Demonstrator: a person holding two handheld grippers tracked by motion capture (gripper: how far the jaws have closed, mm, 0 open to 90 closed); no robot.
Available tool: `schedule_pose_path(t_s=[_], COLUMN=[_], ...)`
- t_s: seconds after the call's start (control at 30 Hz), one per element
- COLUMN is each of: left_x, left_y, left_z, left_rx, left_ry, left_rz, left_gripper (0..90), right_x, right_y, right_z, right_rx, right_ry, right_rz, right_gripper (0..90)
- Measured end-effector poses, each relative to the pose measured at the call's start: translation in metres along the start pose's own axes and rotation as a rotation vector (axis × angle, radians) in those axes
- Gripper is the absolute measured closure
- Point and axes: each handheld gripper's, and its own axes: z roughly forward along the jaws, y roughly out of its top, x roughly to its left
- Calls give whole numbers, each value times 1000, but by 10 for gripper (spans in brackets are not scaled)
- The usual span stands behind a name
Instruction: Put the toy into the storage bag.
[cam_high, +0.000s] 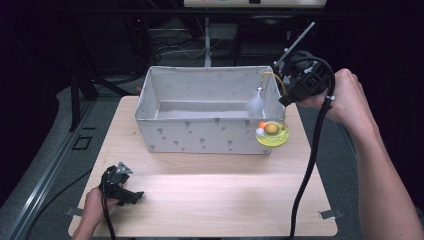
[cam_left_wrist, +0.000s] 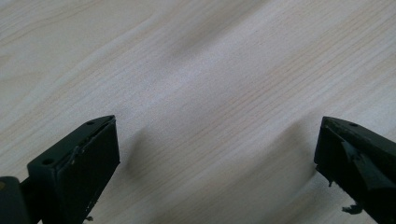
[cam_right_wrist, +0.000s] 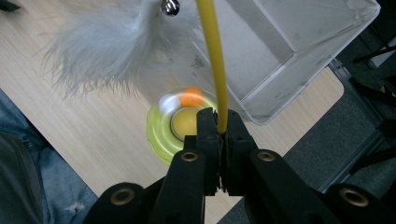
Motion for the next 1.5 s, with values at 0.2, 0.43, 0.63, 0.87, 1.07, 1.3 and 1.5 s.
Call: schedule_pose_path(t_s=[0.2, 0.43, 0.63, 0.87, 1.07, 1.3, 1.5], left_x=[0, 0, 0, 0, 0, 1, 1], left_y=[0, 0, 0, 0, 0, 0, 0], left_z=[0, 0, 0, 0, 0, -1, -1], left_rx=[0, -1, -3, -2, -2, -6, -5], left_ry=[-1, -1, -2, -2, -1, 1, -1], left_rz=[-1, 1, -1, -3, -2, -2, -2], left_gripper=[2, 2, 2, 2, 2, 2, 2], right_x=[-5, -11, -19, -30, -38, -47, -57], right_y=[8, 21, 32, 44, 52, 58, 60], right_z=[-8, -17, -19, -20, -15, -9, -1], right_rx=[-13, -25, -42, -39, -39, -47, -54], right_ry=[-16, -38, -55, -80, -95, -109, -114], right_rz=[8, 9, 23, 44, 64, 91, 120], right_gripper=[884, 884, 884, 884, 885, 884, 884])
